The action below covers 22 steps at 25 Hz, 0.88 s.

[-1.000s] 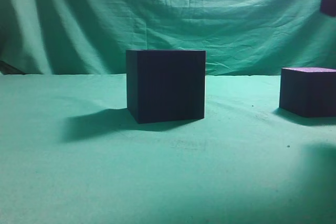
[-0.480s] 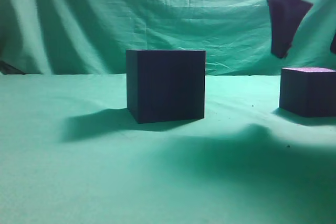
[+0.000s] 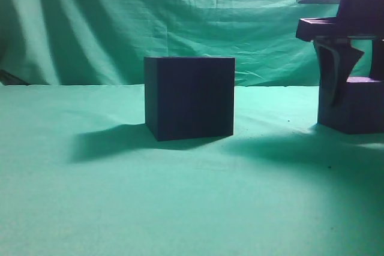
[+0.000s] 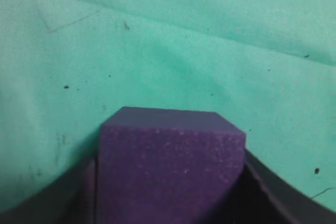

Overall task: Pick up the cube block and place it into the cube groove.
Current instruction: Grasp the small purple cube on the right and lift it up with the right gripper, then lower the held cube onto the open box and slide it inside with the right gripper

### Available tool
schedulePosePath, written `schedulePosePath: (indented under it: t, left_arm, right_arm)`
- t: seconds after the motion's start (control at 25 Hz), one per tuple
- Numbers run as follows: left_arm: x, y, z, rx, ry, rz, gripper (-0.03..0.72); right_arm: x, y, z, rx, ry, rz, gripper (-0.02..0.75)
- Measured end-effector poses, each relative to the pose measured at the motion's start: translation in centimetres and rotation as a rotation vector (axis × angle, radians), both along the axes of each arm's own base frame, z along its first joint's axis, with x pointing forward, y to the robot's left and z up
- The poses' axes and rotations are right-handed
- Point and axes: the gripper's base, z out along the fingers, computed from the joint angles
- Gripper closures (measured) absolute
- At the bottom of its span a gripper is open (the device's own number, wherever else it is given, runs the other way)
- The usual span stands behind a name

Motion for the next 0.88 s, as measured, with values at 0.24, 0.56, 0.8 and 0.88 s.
schedulePosePath:
  t: [0.24,0.56,0.8,0.88]
  left_arm:
    - [0.0,0.0,0.0,0.000,0.000,0.000,0.688]
    - [0.0,0.0,0.0,0.000,0.000,0.000,0.688]
    - [0.0,0.0,0.0,0.000,0.000,0.000,0.688]
    - [0.0,0.0,0.0,0.000,0.000,0.000,0.688]
  right_arm:
    - [0.6,0.1,1.6,-0.016,0.031,-0.007,0.301]
    - [2.0,2.6,9.2,0.040,0.075,0.050,0.301]
    - [-0.8,9.7,12.4,0.081,0.025,0.269,0.301]
    - [-2.1,12.1,12.3,0.097,0.008,0.339,0.301]
